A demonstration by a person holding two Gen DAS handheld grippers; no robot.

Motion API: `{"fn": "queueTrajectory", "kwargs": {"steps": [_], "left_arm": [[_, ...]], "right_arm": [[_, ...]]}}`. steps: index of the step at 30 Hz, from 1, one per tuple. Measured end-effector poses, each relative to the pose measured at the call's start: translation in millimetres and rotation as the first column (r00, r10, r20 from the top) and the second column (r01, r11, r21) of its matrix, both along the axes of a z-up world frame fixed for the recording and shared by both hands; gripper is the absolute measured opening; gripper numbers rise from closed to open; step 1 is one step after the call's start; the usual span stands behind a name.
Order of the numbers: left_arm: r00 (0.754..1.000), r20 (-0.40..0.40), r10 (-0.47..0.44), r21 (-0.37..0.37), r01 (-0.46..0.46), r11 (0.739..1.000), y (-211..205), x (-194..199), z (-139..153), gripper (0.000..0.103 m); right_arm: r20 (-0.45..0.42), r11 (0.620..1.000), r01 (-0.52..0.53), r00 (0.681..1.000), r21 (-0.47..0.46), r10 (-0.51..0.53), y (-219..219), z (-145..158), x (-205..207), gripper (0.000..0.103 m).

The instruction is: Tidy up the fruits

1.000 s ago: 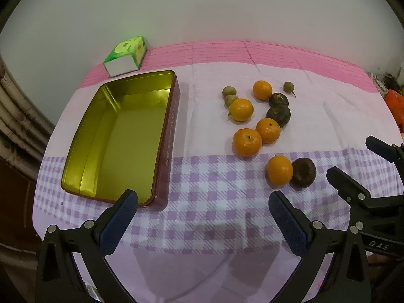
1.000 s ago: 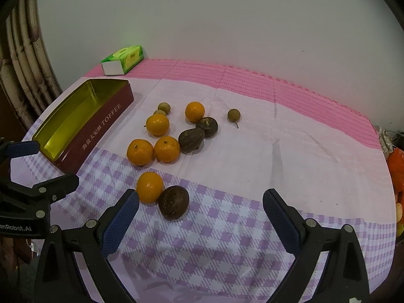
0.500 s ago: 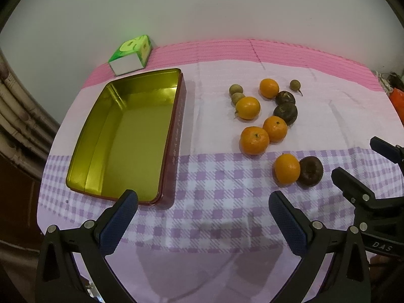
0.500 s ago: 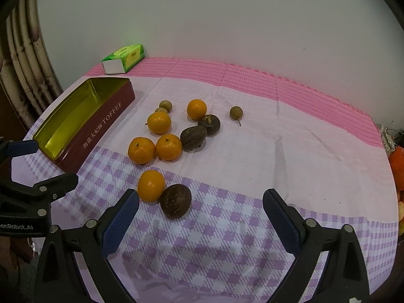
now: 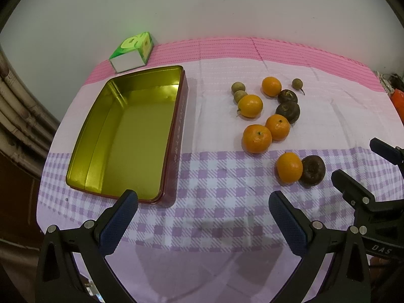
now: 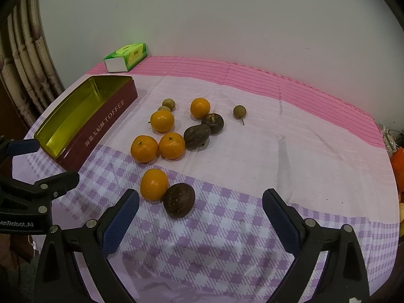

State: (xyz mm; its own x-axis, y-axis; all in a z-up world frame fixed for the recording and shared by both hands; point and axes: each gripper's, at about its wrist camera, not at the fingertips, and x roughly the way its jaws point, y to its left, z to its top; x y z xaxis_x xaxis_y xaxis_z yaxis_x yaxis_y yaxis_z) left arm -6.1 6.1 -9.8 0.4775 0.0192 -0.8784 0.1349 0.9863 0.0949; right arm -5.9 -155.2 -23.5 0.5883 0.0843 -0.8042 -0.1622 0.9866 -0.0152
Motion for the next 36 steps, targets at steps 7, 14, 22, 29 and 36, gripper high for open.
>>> {"fn": "queueTrajectory", "kwargs": {"steps": [7, 14, 22, 29, 36], "left_arm": [[1.000, 0.000, 0.004, 0.000, -0.004, 1.000, 2, 0, -1, 0.103], [1.000, -0.003, 0.007, 0.001, -0.007, 1.000, 4, 1, -2, 0.103], [1.000, -0.004, 0.007, 0.002, -0.007, 1.000, 5, 2, -2, 0.103], [1.000, -0.005, 0.008, 0.003, -0.008, 1.000, 5, 1, -2, 0.103], [1.000, -0.008, 0.020, -0.002, -0.020, 1.000, 13, 4, -5, 0.103]], "right_arm": [[-0.004, 1.000, -0.004, 1.000, 0.003, 0.004, 1, 0, -1, 0.096], [-0.011, 1.000, -0.015, 1.000, 0.007, 0.015, 2, -3, 0, 0.093], [-0.024, 1.000, -0.023, 0.999, 0.008, 0.023, 4, -5, 2, 0.088], [-0.037, 0.999, -0.031, 0.999, 0.014, 0.032, 4, -10, 2, 0.084], [-0.062, 0.999, -0.038, 0.997, 0.019, 0.039, 2, -18, 3, 0.075]]}}
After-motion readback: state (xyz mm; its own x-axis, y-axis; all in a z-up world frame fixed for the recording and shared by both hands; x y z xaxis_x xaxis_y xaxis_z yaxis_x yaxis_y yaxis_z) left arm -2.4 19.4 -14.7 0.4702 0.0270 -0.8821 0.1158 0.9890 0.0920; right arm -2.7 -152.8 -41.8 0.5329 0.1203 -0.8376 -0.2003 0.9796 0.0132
